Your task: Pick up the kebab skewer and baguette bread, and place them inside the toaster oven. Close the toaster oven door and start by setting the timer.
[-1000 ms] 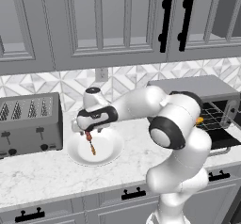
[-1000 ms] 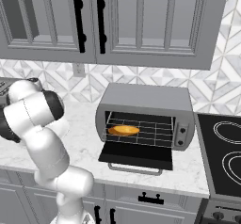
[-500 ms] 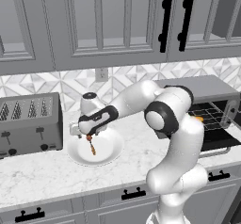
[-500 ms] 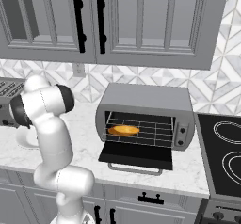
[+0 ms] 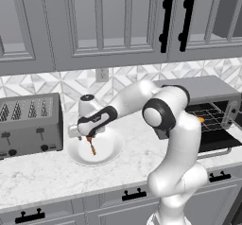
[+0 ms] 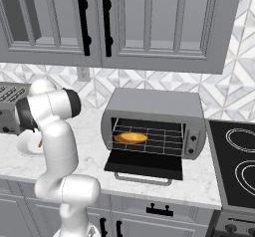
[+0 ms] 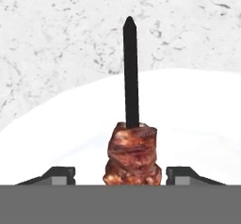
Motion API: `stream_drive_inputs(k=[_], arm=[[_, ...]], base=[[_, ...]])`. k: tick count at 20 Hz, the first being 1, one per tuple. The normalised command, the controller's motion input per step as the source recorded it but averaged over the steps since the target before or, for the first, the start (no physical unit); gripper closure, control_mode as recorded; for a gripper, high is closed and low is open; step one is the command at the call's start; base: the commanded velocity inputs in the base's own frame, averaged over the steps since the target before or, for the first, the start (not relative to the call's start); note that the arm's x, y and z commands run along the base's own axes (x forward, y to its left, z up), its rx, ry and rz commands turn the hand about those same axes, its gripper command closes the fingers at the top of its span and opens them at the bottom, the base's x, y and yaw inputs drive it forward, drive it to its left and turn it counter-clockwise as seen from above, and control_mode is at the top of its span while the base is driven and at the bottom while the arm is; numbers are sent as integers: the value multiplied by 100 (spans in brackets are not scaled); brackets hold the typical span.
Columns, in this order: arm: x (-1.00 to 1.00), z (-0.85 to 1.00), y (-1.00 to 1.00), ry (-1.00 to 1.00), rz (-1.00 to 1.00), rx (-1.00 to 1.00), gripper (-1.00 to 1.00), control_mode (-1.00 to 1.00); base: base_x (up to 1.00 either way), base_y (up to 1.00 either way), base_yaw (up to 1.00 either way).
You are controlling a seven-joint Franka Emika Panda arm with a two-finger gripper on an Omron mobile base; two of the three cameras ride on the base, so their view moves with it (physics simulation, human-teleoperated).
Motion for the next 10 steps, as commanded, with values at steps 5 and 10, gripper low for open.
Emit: stream_drive_inputs(k=[5,10], arm=[[0,-17,0,0,0,0,100,-100],[0,0,-2,0,0,0,100,-100]], base=[[0,0,0],[0,0,0]])
